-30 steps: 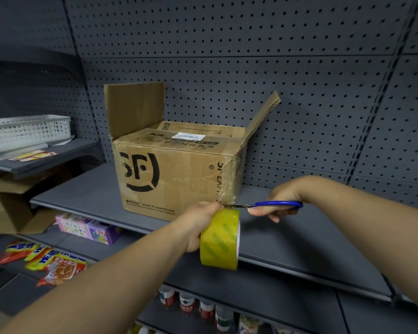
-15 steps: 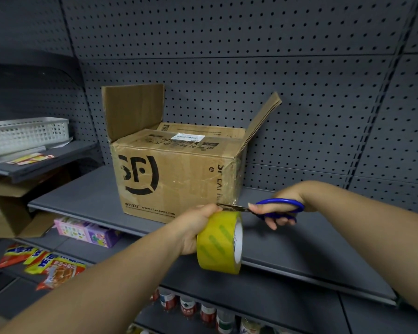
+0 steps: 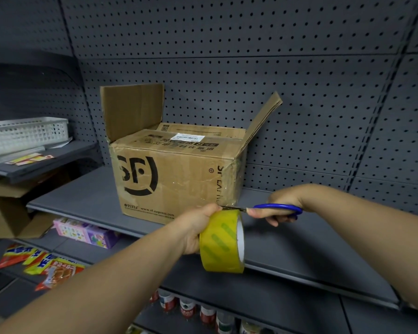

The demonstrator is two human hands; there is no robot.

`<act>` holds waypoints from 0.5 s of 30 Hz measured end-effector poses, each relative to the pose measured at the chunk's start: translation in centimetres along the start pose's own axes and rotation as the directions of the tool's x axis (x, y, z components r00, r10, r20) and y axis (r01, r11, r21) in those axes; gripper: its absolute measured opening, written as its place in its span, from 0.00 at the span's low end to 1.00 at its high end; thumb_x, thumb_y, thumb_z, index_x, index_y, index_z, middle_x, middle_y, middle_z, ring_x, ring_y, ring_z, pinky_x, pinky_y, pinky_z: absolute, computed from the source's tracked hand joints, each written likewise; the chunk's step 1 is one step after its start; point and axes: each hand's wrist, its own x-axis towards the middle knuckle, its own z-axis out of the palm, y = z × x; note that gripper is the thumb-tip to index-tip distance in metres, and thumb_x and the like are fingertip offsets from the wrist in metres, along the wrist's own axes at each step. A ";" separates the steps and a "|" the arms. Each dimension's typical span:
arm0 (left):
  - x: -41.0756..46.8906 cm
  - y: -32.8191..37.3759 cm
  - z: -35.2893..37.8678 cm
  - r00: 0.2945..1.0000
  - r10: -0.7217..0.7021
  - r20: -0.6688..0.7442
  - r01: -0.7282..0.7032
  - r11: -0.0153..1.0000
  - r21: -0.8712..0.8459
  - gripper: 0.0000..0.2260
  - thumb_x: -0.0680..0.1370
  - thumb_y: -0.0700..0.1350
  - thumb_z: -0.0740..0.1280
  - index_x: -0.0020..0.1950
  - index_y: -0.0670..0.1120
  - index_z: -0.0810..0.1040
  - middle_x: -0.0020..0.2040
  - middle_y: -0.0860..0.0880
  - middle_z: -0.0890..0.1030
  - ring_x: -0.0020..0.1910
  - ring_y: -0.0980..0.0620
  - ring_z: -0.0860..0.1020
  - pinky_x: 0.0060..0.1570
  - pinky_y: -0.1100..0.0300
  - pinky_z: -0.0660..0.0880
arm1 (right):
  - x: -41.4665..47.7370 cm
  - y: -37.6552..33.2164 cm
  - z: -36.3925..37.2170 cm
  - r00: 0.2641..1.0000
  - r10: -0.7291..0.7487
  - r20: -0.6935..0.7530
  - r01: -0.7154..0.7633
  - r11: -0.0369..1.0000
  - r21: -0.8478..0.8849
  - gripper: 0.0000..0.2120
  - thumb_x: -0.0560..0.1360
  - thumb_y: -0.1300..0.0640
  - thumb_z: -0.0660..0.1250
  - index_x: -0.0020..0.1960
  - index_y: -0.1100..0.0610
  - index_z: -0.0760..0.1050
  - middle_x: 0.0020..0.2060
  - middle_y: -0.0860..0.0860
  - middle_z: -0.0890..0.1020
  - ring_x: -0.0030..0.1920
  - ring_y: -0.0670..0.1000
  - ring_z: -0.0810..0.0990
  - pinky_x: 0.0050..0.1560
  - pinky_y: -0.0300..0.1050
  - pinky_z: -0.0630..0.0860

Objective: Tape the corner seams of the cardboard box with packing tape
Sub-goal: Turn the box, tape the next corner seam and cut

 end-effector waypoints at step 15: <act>-0.5 0.0 0.2 0.999 0.031 0.022 -0.030 0.998 -0.056 0.06 0.79 0.43 0.61 0.44 0.42 0.74 0.32 0.43 0.75 0.21 0.52 0.76 0.23 0.61 0.76 | -0.7 -0.7 0.2 0.996 0.004 -0.094 -0.013 0.995 -0.103 0.32 0.69 0.28 0.47 0.28 0.55 0.67 0.22 0.50 0.68 0.23 0.49 0.66 0.35 0.40 0.68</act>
